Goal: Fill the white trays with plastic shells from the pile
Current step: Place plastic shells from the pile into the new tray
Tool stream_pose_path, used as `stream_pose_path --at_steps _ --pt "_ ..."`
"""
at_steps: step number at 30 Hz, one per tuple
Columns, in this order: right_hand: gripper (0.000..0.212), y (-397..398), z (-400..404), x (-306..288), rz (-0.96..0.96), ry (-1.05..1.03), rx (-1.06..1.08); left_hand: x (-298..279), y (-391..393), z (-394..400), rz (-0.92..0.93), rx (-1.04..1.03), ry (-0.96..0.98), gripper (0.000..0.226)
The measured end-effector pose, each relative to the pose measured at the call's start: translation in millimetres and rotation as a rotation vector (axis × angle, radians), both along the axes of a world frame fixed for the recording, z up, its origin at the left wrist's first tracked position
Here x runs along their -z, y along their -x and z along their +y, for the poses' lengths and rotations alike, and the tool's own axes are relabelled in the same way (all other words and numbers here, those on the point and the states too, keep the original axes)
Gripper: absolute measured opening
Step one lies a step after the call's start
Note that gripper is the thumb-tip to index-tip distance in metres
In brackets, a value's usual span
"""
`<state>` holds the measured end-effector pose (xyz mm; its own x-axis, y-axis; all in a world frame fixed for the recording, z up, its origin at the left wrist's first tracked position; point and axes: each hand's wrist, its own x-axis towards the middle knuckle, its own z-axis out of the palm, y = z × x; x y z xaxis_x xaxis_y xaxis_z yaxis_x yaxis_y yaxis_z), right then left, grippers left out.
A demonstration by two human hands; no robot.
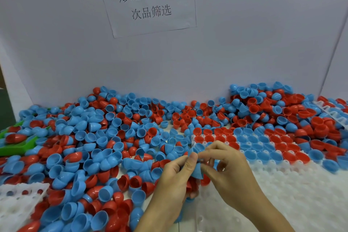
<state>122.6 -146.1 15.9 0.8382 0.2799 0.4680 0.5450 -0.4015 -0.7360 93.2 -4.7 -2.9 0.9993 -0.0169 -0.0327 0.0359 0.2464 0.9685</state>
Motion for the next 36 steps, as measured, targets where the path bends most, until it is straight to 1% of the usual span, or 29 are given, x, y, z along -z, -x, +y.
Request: stream_pose_path --at_steps 3,6,9,16,19,22,26,30,33,36 --pt "0.03 -3.6 -2.9 0.5 -0.052 -0.017 0.098 0.4 -0.9 -0.2 0.004 -0.006 0.027 0.044" --pt "0.025 -5.1 -5.0 0.2 -0.074 -0.006 0.162 2.4 -2.6 1.4 0.017 -0.023 0.026 0.041" --pt "0.026 -3.7 -3.6 -0.1 -0.069 -0.003 0.148 3.6 -2.8 2.1 0.02 -0.019 -0.003 0.038" --pt "0.027 -2.8 -2.2 0.4 -0.085 -0.004 0.14 3.2 -4.0 2.1 0.039 -0.01 0.001 0.037" --pt "0.026 -6.5 -8.6 -0.7 -0.111 -0.004 0.187 1.0 -3.9 2.2 0.056 -0.051 0.039 0.031" --pt "0.024 -16.1 -26.8 -3.5 -0.099 0.024 0.294 0.0 -3.9 3.0 0.069 -0.135 0.055 0.022" --pt "0.019 -25.5 -50.6 -3.0 -0.013 0.168 0.386 -3.1 -3.1 3.4 0.112 -0.207 0.098 0.03" --pt "0.016 -26.6 -58.4 0.5 0.129 0.375 0.312 -6.2 -3.9 3.4 0.154 -0.265 0.202 0.029" --pt "0.013 -25.0 -50.0 5.8 0.208 0.579 0.243 -6.7 -4.4 3.6 0.163 -0.287 0.25 0.027" --pt "0.011 -24.2 -42.8 11.7 0.255 0.698 0.273 -5.3 -5.0 3.7 0.162 -0.297 0.259 0.027"
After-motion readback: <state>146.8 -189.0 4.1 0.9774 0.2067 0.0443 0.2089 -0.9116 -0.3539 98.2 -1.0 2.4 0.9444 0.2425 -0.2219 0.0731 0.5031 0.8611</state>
